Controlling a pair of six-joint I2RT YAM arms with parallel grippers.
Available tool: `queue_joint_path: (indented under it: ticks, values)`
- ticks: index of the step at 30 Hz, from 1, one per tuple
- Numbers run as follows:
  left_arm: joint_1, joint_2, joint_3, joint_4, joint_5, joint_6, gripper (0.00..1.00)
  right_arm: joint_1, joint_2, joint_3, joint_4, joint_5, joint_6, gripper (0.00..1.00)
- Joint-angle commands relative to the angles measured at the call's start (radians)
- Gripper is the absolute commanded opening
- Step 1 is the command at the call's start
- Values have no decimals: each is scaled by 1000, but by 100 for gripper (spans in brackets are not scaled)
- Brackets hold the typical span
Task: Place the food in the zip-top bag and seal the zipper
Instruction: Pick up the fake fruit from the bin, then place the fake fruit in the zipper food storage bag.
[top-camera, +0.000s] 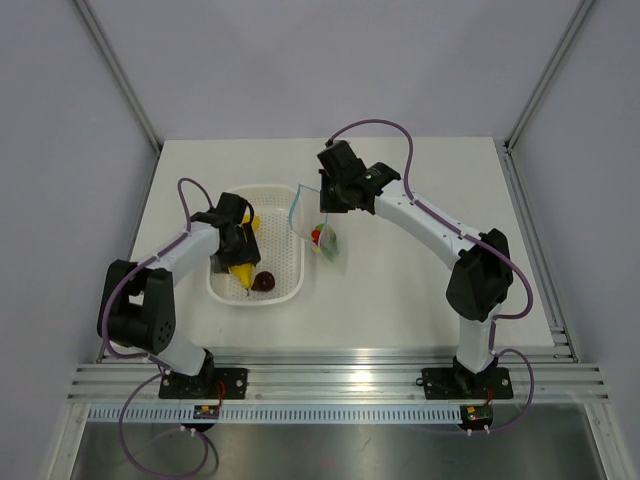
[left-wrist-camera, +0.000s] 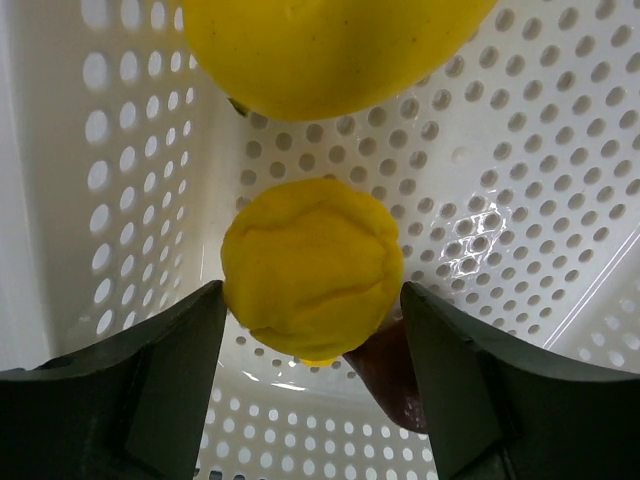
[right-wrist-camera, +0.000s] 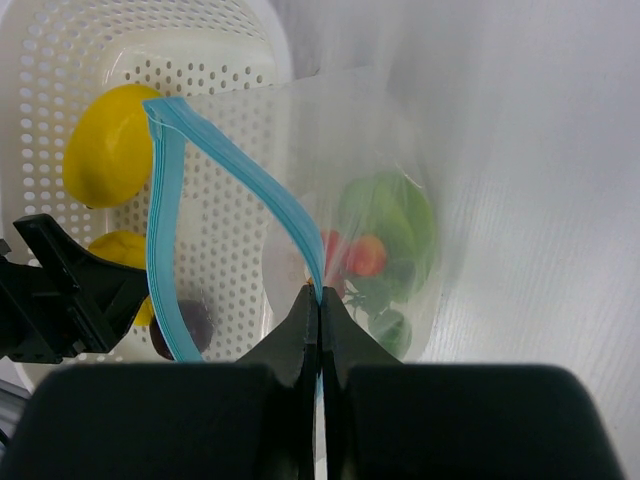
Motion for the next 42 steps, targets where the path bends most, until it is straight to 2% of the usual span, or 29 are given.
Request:
queue_joint_path:
  ticks: [1, 2, 3, 7, 13, 15, 18, 22, 23, 32, 35, 42]
  values:
    - [-5, 3, 5, 48, -23, -15, 70, -3, -18, 9, 29, 5, -10, 0]
    - [-7, 1, 6, 48, -19, -13, 67, -4, -18, 9, 29, 7, -12, 0]
    - [-7, 0, 9, 47, -19, -13, 59, -3, -19, 9, 29, 7, -12, 0]
    - [-7, -37, 38, 32, -16, -9, 45, -3, -22, 4, 31, 5, -10, 0]
    - [-8, -166, 113, -19, -2, 29, 33, -4, -33, -9, 35, 8, -12, 0]
    - [-7, -227, 159, -22, 53, 60, 29, -3, -33, -11, 39, 8, -12, 0]
    - [-8, -294, 216, 1, 174, 85, 29, -4, -32, -14, 42, 8, -9, 0]
    - [-37, -301, 291, 50, 337, 65, 29, -4, -28, -11, 45, -3, 2, 0]
    - [-42, -295, 299, 68, 410, 54, 30, -3, -28, -9, 48, -4, 4, 0]
    - [-110, -137, 311, 320, 679, -90, 30, -4, -41, -16, 45, -3, 10, 0]
    - [-126, -79, 317, 350, 712, -104, 30, -4, -48, -19, 45, -1, 10, 0]
    - [-131, -52, 322, 343, 600, -93, 28, -3, -55, -22, 49, -7, 16, 0]
